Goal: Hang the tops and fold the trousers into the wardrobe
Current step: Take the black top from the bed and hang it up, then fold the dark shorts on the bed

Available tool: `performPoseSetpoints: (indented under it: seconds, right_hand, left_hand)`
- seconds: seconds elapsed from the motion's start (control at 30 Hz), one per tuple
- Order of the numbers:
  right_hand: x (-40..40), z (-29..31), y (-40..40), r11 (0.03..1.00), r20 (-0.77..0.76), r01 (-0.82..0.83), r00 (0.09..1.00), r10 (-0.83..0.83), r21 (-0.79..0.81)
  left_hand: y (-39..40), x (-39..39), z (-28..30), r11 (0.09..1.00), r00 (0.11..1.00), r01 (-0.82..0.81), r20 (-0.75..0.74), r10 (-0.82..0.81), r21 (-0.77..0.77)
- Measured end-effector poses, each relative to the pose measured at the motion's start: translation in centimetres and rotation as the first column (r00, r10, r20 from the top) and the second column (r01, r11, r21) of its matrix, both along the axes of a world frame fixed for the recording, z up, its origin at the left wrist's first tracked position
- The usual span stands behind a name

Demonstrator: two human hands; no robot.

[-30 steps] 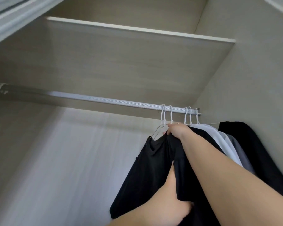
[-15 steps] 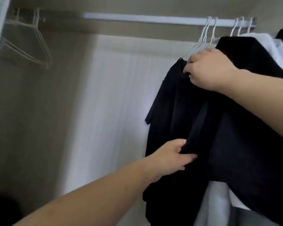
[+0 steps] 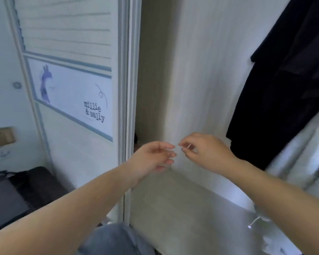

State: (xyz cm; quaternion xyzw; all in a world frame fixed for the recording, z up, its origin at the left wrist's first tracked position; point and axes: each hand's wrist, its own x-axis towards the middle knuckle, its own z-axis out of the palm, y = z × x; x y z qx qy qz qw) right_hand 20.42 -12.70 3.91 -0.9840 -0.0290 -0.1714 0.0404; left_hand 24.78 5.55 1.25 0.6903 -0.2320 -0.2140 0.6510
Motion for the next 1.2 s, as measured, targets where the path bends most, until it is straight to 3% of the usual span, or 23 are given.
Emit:
performPoseSetpoints:
  seconds: [0.1,0.2,0.37,0.43,0.5,0.57,0.77,0.9,1.0,1.2]
  right_hand:
    - [-0.5,-5.0,4.3,0.97,-0.025,-0.085,0.995,0.094,0.229]
    - [-1.6,-8.6,9.6,0.914,-0.058,-0.206,0.969,0.24,0.349]
    - [-4.1,-10.5,17.2,0.708,-0.044,-0.38,0.864,0.501,0.595]
    - [-4.9,-10.9,20.8,0.58,-0.021,-0.44,0.785,0.619,0.686]
    - [-5.6,-11.3,22.8,0.508,-0.014,-0.46,0.732,0.682,0.728]
    - [-7.1,-11.8,25.5,0.44,-0.047,-0.51,0.613,0.789,0.739]
    - [-11.9,-14.4,31.7,0.264,-0.11,-0.557,0.294,0.949,0.787]
    - [-17.5,-16.1,35.5,0.201,-0.183,-0.522,0.085,0.979,0.829]
    - [-21.2,-16.7,38.3,0.167,-0.215,-0.492,-0.042,0.976,0.854]
    - [-30.0,-18.0,45.5,0.09,-0.243,-0.479,-0.267,0.933,0.873]
  left_hand:
    - [5.5,-1.6,-2.5,0.995,0.992,-0.098,-0.078,0.098,0.012]
    - [11.1,-4.0,-4.4,0.974,0.96,-0.227,-0.168,0.223,-0.002]
    - [19.6,-9.6,-6.7,0.833,0.82,-0.544,-0.271,0.504,-0.096]
    - [23.0,-13.0,-7.9,0.706,0.709,-0.695,-0.298,0.639,-0.138]
    - [24.6,-15.9,-8.8,0.614,0.625,-0.775,-0.326,0.709,-0.149]
    - [26.2,-20.1,-10.4,0.472,0.49,-0.87,-0.359,0.795,-0.142]
    - [27.2,-32.0,-14.2,0.129,0.143,-0.99,-0.444,0.884,-0.062]
    - [27.8,-40.7,-15.5,-0.15,-0.116,-0.988,-0.474,0.873,-0.035]
    - [28.5,-46.1,-16.1,-0.314,-0.261,-0.949,-0.513,0.818,-0.019]
    - [31.3,-55.9,-18.2,-0.534,-0.447,-0.846,-0.554,0.702,0.006]
